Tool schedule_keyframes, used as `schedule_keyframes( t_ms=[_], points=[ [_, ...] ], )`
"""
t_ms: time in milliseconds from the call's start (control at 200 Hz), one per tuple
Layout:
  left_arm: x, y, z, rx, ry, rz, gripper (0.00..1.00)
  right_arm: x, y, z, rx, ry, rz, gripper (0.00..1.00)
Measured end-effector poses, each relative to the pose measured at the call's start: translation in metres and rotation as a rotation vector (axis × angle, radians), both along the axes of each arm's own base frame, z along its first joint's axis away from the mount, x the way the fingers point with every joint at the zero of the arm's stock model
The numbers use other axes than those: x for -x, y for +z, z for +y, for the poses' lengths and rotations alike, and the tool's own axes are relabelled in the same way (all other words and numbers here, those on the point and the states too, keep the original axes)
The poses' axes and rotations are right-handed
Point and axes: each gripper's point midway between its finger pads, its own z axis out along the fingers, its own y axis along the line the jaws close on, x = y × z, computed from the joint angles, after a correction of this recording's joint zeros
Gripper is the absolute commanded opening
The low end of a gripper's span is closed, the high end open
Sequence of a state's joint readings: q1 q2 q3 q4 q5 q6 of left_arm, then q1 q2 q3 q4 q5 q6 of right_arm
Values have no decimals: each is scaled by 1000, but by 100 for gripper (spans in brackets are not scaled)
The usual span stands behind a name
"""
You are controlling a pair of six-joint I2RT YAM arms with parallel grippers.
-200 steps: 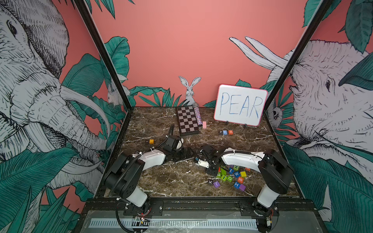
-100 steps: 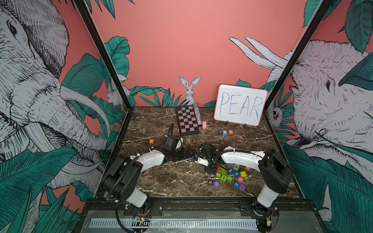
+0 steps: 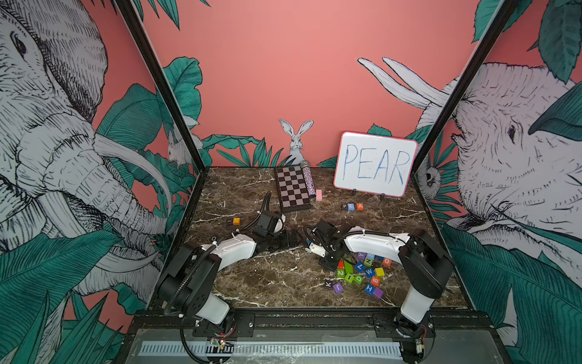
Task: Spell the uppercase word “pear” with letter blocks
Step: Pick up the letter block from the center of the board, then place the letter block at the center of the board.
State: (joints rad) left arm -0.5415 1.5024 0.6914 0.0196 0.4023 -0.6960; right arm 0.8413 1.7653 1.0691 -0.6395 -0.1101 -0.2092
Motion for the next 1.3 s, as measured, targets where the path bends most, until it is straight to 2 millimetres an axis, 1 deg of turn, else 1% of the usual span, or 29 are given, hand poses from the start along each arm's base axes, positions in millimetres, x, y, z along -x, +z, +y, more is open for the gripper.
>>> schedule_keyframes(
  t_ms=[170,325,570,705,790,930,1120,1225,1300],
  points=[
    [0,1,0,-1,-1,0,99,-1,1,0,2,-4,8,34],
    [-1,2,-1,-1,-2,-1,99,-1,3,-2,9,-6,17,32],
    [-2,3,0,-10,-9,-9,99,-5,12,2,-6,-19,3,28],
    [-9,6,1,-10,-1,-19,99,-7,16,3,-15,-39,-1,26],
    [-18,11,1,-5,8,-25,99,-9,17,2,-18,-58,-2,26],
    [-36,27,-4,-6,4,-59,99,-16,23,-1,-43,-93,-19,25],
    [-60,69,-18,29,-13,-162,99,-30,36,-5,-74,-134,-51,25],
    [-66,80,-21,33,-21,-188,99,-39,46,-4,-83,-148,-67,24],
    [-66,83,-20,27,-25,-194,99,-48,56,0,-101,-155,-89,24]
  ],
)
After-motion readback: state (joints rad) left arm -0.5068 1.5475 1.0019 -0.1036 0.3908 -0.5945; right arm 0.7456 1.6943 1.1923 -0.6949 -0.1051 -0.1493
